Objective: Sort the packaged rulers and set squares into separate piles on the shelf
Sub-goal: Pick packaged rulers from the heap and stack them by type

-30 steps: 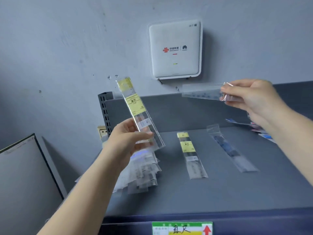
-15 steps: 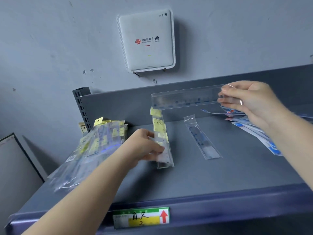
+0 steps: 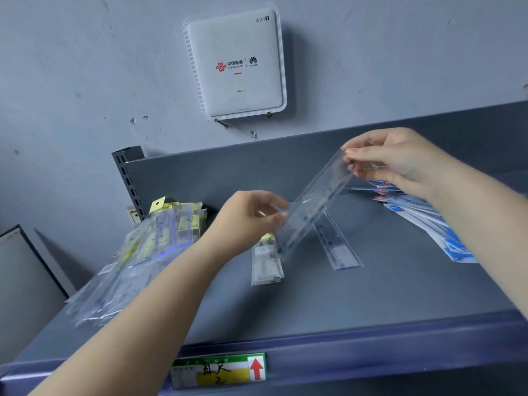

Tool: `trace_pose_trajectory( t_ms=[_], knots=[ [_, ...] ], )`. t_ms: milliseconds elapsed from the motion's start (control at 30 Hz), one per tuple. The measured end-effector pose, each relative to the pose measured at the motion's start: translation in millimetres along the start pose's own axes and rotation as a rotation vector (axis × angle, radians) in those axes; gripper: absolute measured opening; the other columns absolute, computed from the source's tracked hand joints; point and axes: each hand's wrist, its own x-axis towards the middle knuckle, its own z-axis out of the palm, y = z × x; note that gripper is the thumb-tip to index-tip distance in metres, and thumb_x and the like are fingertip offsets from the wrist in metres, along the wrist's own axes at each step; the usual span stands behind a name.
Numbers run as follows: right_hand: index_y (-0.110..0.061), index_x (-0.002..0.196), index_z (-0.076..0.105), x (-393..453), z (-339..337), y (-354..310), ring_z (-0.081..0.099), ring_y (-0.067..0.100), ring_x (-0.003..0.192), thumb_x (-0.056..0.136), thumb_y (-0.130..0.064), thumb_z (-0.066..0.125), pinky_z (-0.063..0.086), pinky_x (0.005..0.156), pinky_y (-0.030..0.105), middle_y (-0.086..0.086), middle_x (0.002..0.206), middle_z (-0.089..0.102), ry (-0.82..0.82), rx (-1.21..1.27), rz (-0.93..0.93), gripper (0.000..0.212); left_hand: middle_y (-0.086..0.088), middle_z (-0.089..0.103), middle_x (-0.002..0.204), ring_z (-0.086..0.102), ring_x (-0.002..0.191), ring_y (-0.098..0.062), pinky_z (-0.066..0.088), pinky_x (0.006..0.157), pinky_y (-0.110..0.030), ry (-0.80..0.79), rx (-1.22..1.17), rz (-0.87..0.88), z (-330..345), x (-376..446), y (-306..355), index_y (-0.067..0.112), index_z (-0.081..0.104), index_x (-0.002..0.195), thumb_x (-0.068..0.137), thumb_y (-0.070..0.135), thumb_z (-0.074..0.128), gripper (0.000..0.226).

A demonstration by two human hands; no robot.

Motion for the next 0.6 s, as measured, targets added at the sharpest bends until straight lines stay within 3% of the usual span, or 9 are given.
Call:
trace_pose_trajectory(
  t_ms=[33,133,200,300,367,467,533,600],
  knots=[
    [-0.015,0.080,0.067,3,3,1,0.061,0.005,0.058,0.085,-0.005,0.063,0.052,0.069,0.020,-0.007,0.061,0.067,0.015,0.008,0.000,0.012,0.002,0.068,0.076,0.059,0.058,-0.004,0.043,0.060,-0.014,-0.048,-0.108,-0.005,2,1,2,0.013,0.070,0.096,0.091,0.017,0.060,0.011],
    [-0.017,0.080,0.068,10,11,2,0.061,0.004,0.058,0.084,-0.006,0.064,0.051,0.069,0.020,-0.008,0.062,0.066,0.003,-0.041,-0.012,0.012,-0.007,0.070,0.077,0.056,0.062,-0.023,0.036,0.052,-0.024,-0.191,-0.386,-0.065,3,-1,9,0.014,0.071,0.090,0.098,0.025,0.046,0.028],
    [-0.016,0.080,0.068,15,14,4,0.060,0.007,0.061,0.083,-0.004,0.066,0.051,0.070,0.021,-0.005,0.068,0.065,-0.012,-0.077,-0.007,0.012,-0.007,0.071,0.079,0.054,0.062,-0.026,0.035,0.049,-0.025,-0.261,-0.414,-0.079,2,1,9,0.016,0.070,0.091,0.096,0.032,0.044,0.031],
    [-0.012,0.088,0.067,22,21,4,0.061,0.014,0.068,0.079,-0.001,0.070,0.052,0.074,0.024,0.001,0.076,0.066,0.008,-0.048,0.002,0.015,-0.003,0.071,0.073,0.060,0.049,-0.019,0.041,0.042,-0.023,-0.330,-0.363,-0.086,8,1,9,0.009,0.065,0.094,0.092,0.013,0.056,0.010],
    [-0.007,0.113,0.059,27,28,7,0.063,0.016,0.069,0.077,-0.002,0.073,0.053,0.070,0.024,0.003,0.082,0.066,0.062,-0.056,0.005,0.039,-0.004,0.070,0.068,0.063,0.046,-0.017,0.048,0.041,-0.022,-0.352,-0.436,-0.157,14,3,12,0.006,0.060,0.092,0.091,0.003,0.056,0.006],
    [-0.007,0.141,0.032,28,34,17,0.068,0.019,0.073,0.073,-0.012,0.079,0.055,0.064,0.028,0.009,0.099,0.067,0.111,-0.177,0.099,0.083,-0.005,0.068,0.061,0.065,0.047,-0.015,0.053,0.045,-0.021,-0.299,-0.599,-0.285,23,8,14,0.004,0.056,0.086,0.091,0.002,0.056,0.005],
    [0.001,0.138,0.038,23,34,22,0.068,0.016,0.069,0.076,-0.015,0.077,0.055,0.060,0.028,0.014,0.098,0.068,-0.006,-0.308,0.201,0.075,-0.007,0.067,0.060,0.066,0.050,-0.014,0.053,0.046,-0.020,-0.258,-0.670,-0.326,30,13,13,0.004,0.056,0.082,0.089,0.004,0.059,0.008],
    [0.006,0.121,0.054,18,34,28,0.066,0.013,0.065,0.079,-0.014,0.073,0.055,0.057,0.023,0.017,0.091,0.070,-0.166,-0.361,0.293,0.050,-0.008,0.067,0.061,0.066,0.051,-0.013,0.054,0.048,-0.019,-0.250,-0.654,-0.332,36,19,12,0.004,0.058,0.079,0.088,0.006,0.061,0.010]
  ],
)
